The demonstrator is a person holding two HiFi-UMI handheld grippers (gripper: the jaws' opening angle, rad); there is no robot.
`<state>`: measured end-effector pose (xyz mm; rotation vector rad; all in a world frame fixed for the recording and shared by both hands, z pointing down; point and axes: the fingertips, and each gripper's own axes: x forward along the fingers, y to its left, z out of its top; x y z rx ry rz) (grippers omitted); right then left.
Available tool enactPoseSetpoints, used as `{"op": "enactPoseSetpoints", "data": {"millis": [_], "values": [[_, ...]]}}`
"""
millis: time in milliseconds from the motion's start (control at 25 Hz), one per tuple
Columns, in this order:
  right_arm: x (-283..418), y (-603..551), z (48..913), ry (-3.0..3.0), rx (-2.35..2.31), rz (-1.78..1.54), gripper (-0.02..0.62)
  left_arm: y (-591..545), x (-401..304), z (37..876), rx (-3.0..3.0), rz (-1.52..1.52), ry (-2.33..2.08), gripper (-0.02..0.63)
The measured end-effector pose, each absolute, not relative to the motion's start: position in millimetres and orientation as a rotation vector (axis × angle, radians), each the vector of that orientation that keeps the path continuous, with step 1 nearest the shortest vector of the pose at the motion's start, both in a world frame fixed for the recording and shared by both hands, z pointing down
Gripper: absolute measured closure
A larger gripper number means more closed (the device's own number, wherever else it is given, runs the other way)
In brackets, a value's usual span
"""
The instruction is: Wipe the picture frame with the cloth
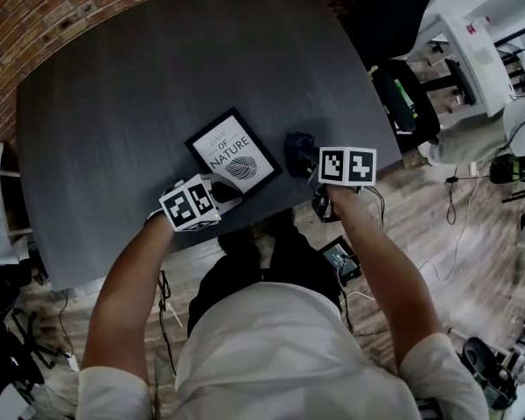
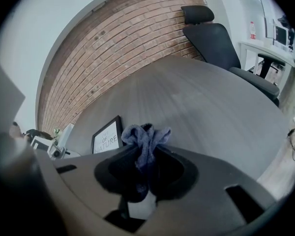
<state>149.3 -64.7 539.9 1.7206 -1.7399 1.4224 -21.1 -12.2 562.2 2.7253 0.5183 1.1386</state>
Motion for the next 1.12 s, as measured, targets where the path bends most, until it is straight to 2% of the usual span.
{"op": "enactPoseSetpoints", "data": {"millis": [320,400,520,640,880,1120], "values": [[124.6,-66.0,515.4,-1.872,1.665,1.415,0.489,-14.8,-23.0,555.0,2.746,1.251,0.53,0.598],[113.1,-68.3,504.0,-1.945,1.626,1.425,0.489,-23.0,-17.9,536.0,2.751,1.094,0.371,0.593],[89.9,-71.6,487.4,-2.069,1.534,1.47,0.489,-38.3,-15.3,505.5,2.629,0.724,0.103,0.418],[61.5,-70.3,475.9,-2.192,1.402,1.548,0.489,-45.4,-21.5,491.5,2.439,0.41,-0.067,0.375],[1.1,-57.5,461.0,-2.366,1.04,1.653,0.489,-43.0,-34.1,465.8,2.229,-0.016,-0.163,0.365],[-40.7,-53.2,456.9,-2.43,0.785,1.717,0.489,-31.9,-44.6,459.8,2.216,-0.075,-0.128,0.373]]}}
